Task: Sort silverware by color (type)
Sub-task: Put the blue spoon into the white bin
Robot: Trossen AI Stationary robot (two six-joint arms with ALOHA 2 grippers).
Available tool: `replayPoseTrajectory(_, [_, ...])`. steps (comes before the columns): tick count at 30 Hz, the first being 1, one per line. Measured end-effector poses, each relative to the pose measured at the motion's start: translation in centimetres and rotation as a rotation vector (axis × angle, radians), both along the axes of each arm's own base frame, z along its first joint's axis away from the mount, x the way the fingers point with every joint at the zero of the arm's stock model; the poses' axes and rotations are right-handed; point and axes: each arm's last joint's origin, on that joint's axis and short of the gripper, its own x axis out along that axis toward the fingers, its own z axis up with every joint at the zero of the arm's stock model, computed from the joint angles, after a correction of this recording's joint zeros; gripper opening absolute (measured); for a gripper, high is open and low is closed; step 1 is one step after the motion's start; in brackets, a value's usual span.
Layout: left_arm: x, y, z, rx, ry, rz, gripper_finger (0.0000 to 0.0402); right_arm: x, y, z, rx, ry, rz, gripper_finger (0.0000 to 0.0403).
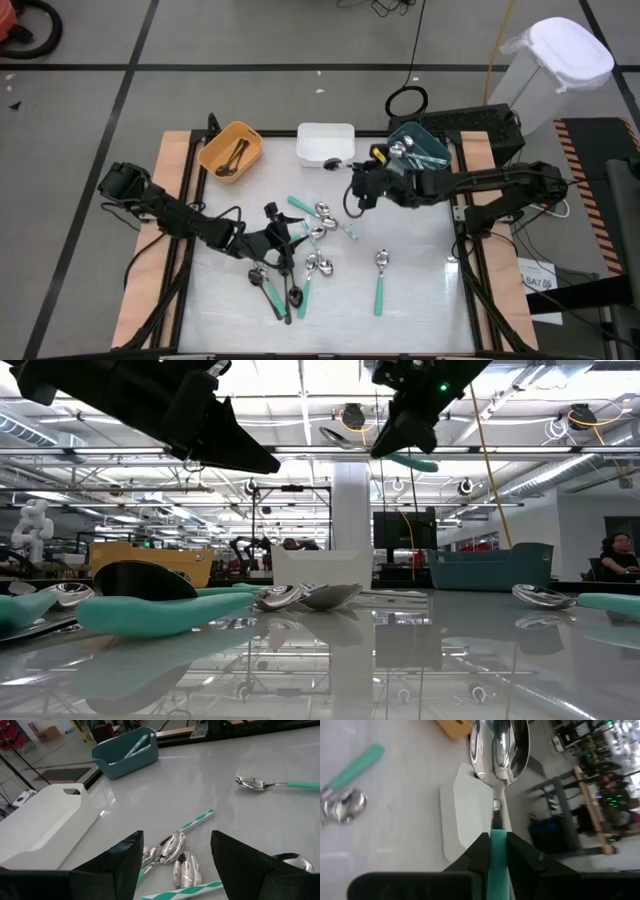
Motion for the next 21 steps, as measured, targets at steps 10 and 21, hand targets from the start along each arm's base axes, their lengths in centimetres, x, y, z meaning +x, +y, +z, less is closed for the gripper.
replayPoseTrajectory(10, [0.2, 1.3, -0.4, -0.096, -0.003, 0.094, 0.0232, 0.7, -2.7, 0.5, 0.221, -0.201, 0.067, 0.0043])
replayPoseTrajectory(21, [0.4, 0.6, -0.4, -0.106, -0.036, 0.07, 0.0232, 2.7, -4.0, -1.7, 0.195, -0.162, 0.083, 0.0043])
